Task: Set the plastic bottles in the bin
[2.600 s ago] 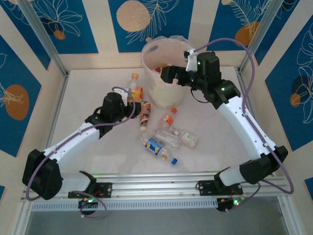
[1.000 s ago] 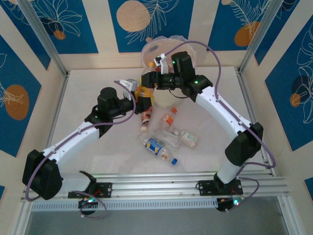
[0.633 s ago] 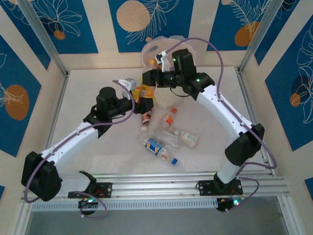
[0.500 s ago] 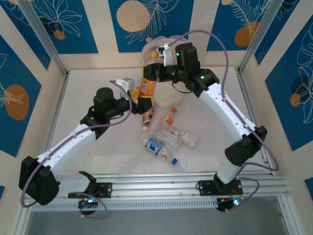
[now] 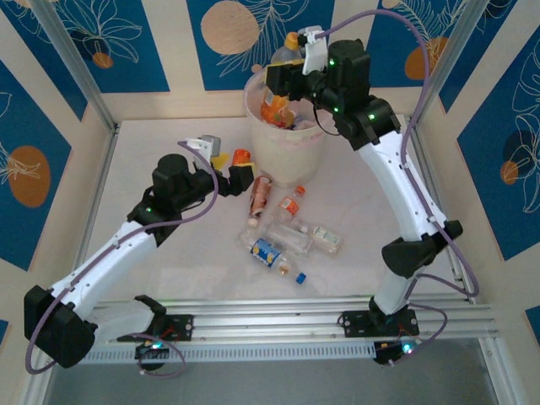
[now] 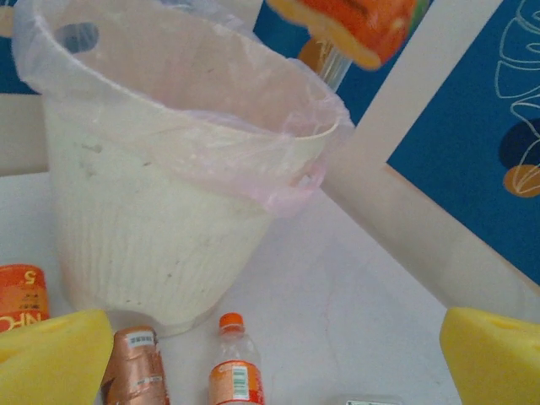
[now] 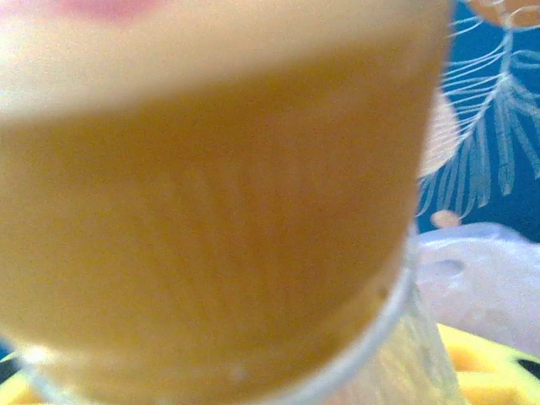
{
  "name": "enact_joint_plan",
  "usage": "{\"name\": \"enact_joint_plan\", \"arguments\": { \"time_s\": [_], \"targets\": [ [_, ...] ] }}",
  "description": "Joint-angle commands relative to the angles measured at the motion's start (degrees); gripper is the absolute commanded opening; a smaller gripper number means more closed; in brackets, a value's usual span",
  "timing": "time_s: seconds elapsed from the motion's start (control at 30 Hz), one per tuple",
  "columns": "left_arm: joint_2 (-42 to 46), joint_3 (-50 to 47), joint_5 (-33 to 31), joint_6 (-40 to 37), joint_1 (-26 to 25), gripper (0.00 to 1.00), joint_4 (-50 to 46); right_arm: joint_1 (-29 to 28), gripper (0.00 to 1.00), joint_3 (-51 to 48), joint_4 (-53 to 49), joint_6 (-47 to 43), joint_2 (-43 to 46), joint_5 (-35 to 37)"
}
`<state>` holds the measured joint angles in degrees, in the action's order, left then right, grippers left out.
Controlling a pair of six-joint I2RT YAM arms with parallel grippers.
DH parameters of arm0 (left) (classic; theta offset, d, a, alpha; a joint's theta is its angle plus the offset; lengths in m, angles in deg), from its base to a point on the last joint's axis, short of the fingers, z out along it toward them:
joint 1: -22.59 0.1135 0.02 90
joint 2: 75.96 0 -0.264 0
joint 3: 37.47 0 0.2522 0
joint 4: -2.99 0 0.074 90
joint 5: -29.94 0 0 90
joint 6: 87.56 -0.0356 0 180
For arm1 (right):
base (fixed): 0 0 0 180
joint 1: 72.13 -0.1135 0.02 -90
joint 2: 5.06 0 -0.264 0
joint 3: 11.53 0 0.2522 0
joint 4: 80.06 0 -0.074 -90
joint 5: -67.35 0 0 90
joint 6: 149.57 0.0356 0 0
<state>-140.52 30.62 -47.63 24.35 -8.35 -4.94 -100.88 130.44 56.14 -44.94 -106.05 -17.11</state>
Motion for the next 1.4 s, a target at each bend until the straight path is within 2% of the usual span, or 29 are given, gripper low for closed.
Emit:
{"name": "enact_joint_plan", "arguments": {
  "time_s": [0.0,0.13,0.33,0.57,1.0,1.37],
  "targets": [
    [1.4,1.6,-4.0,-1.1,-0.4,0.99,-2.5,1.6,0.50,4.7,-0.2,-2.8,-4.2,5.4],
    [1.9,1.6,-6.4,-1.2,-0.3,1.00,-4.1,3.8,0.49,9.8,-2.1,-1.7,-9.2,6.2],
    [2.0,1.7,-8.8,-1.0,-0.3,1.00,-5.5,7.7,0.49,15.5,-5.0,4.5,-16.5,2.6],
    [1.7,2.2,-10.6,-1.2,-0.3,0.99,-7.2,9.7,0.49,15.6,-6.0,10.9,-21.5,-1.6],
    [1.1,2.5,-12.4,-0.7,-0.3,0.99,-7.8,9.3,0.49,14.4,-9.5,15.6,-27.5,-6.5],
    [-0.8,4.1,-14.5,-0.1,-0.2,0.99,-10.4,9.2,0.62,13.9,-13.8,15.3,-29.7,-3.7]
  ]
}}
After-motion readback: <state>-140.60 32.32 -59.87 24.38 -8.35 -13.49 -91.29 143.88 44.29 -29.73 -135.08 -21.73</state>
